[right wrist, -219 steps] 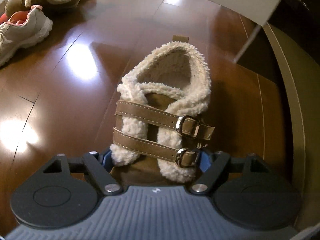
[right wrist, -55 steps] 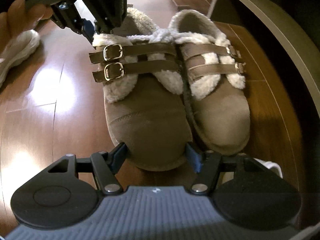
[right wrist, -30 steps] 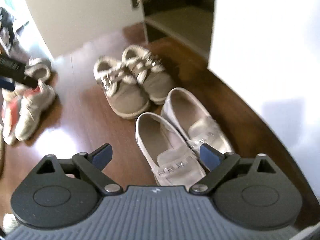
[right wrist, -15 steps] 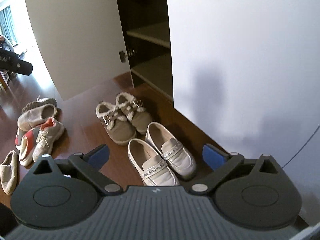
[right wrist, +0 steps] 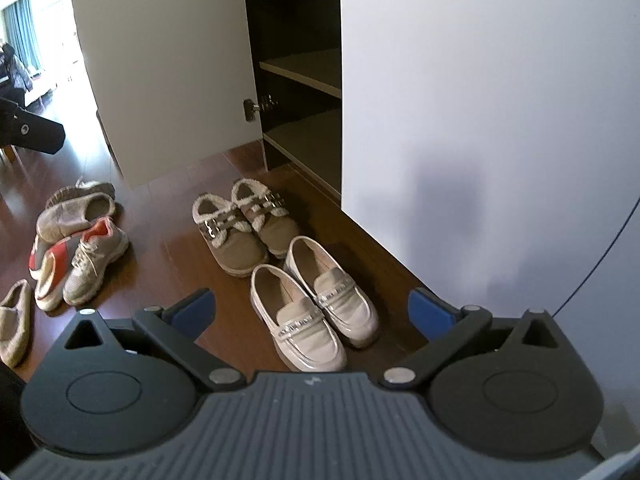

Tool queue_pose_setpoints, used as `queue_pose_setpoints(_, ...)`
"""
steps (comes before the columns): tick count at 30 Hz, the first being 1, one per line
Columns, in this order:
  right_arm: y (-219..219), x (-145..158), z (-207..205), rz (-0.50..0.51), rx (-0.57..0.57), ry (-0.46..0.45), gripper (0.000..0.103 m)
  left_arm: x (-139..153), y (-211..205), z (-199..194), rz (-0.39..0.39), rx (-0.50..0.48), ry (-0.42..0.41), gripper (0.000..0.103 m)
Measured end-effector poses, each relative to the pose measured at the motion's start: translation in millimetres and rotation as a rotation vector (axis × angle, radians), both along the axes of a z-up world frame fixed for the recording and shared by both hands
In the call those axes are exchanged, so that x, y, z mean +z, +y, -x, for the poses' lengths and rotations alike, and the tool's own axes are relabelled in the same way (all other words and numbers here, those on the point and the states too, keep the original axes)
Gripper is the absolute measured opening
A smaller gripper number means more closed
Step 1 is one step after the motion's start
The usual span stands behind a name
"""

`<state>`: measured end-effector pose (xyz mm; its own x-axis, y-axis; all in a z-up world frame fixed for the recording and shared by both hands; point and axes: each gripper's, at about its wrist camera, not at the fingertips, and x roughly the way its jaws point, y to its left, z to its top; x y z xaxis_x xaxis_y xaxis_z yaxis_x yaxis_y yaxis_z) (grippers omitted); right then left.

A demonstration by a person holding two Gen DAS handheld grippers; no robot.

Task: Organize scattered shoes
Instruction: 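Open both grippers and pull both tools back from the shoe pairs, then move the right gripper to the pile and grasp a white pink-lined sneaker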

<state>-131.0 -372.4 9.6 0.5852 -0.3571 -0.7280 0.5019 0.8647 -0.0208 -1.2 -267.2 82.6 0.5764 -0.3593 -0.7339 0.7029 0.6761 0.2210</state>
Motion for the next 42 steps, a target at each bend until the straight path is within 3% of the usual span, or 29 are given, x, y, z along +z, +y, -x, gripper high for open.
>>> queue_pose_setpoints(14,-1,-14,8,0.008,-0.019,0.07,0.102,-23,-18,4,-0.032,-0.051,0.082,0.084)
queue_pose_setpoints(20,-1,-22,5,-0.001,-0.011,0.089,0.102,-29,-19,-3,-0.032,-0.033,0.115,0.084)
queue_pose_setpoints(24,-1,-26,-1,-0.011,-0.005,0.084,0.102,-15,1,-14,0.003,0.02,0.096,0.084)
queue_pose_setpoints(29,0,-38,-22,-0.055,0.007,0.071,0.102,25,88,-61,0.032,0.217,0.046,0.088)
queue_pose_setpoints(33,17,-68,-59,-0.108,0.085,0.117,0.102,39,217,-92,-0.005,0.517,-0.07,0.097)
queue_pose_setpoints(35,28,-84,-76,-0.128,0.131,0.156,0.102,31,262,-97,-0.027,0.641,-0.077,0.097)
queue_pose_setpoints(37,41,-102,-96,-0.139,0.18,0.21,0.102,22,289,-100,-0.021,0.715,-0.047,0.097)
queue_pose_setpoints(40,62,-126,-126,-0.131,0.256,0.29,0.102,-15,331,-111,0.029,0.812,0.096,0.097)
queue_pose_setpoints(42,79,-140,-145,-0.103,0.313,0.334,0.102,-30,336,-121,-0.013,0.819,0.192,0.097)
